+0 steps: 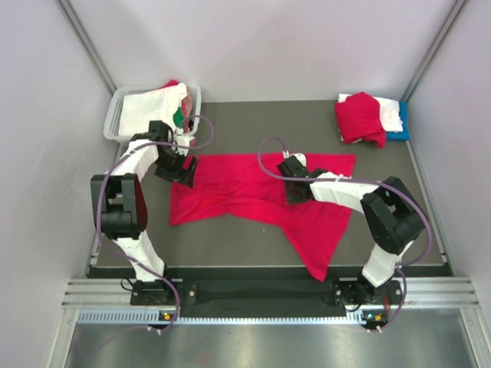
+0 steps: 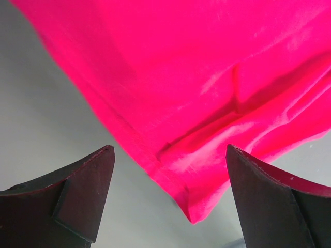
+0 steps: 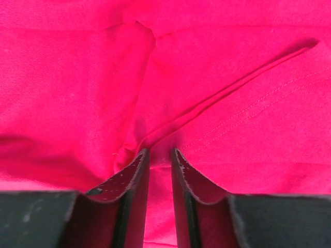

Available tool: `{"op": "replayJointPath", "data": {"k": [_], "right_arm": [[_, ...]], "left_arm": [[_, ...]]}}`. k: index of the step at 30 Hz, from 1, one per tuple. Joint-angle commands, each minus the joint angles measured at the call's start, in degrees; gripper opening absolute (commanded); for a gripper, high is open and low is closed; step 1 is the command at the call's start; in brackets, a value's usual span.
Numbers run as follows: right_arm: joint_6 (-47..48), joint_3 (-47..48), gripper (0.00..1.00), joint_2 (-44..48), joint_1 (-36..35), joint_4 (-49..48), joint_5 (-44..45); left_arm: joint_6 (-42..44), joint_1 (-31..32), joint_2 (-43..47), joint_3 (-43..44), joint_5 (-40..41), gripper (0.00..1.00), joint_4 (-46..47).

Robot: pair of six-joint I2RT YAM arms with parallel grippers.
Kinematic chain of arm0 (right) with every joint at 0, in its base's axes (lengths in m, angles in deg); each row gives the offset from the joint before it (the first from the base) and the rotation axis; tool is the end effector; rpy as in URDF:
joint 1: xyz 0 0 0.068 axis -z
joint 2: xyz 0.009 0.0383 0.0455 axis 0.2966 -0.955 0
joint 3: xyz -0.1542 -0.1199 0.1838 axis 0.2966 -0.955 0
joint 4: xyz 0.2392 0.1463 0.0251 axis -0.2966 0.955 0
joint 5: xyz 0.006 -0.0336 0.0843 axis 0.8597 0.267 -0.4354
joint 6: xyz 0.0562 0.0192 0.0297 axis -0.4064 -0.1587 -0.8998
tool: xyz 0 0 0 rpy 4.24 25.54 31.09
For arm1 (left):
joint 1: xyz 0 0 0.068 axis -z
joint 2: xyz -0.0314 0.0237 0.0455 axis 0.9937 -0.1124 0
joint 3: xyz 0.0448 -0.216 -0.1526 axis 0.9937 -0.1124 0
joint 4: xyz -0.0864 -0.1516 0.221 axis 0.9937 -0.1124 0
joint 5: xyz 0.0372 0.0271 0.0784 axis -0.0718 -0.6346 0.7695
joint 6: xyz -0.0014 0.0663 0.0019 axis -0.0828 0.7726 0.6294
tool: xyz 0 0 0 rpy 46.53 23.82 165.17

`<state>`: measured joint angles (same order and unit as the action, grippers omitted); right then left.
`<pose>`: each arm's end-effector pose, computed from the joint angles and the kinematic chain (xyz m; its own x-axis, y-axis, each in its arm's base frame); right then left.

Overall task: Fold and stack the t-shirts
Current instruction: Flatten the tshirt out

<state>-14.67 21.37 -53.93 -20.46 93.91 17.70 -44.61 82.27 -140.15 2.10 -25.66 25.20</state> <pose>0.2947 0.2098 0.1340 -0.8455 -0.0993 -0.5247 -0.1142 0.9934 -0.0039 0.3864 -0.0059 0.1886 -0.8650 0.3421 -0.3671 0.4133 0.9006 -0.1345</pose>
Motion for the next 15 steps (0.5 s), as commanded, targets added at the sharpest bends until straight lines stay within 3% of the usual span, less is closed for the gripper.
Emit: {"op": "replayJointPath", "data": {"k": [1, 6, 15], "right_arm": [[-0.55, -0.67, 0.22, 0.04, 0.45, -1.39, -0.54], [-0.38, -0.84, 0.22, 0.65, 0.45, -1.47, -0.19], [-0.73, -1.81, 0.21, 1.27, 0.54, -1.83, -0.37]], "left_arm": [[-1.67, 0.4, -0.67, -3.1, 2.56, 0.9, 0.3], [-1.85, -0.13, -1.02, -7.06, 3.45, 0.9, 3.03], [-2.73, -0.22, -3.21, -3.47, 2.48, 0.84, 3.47]]}}
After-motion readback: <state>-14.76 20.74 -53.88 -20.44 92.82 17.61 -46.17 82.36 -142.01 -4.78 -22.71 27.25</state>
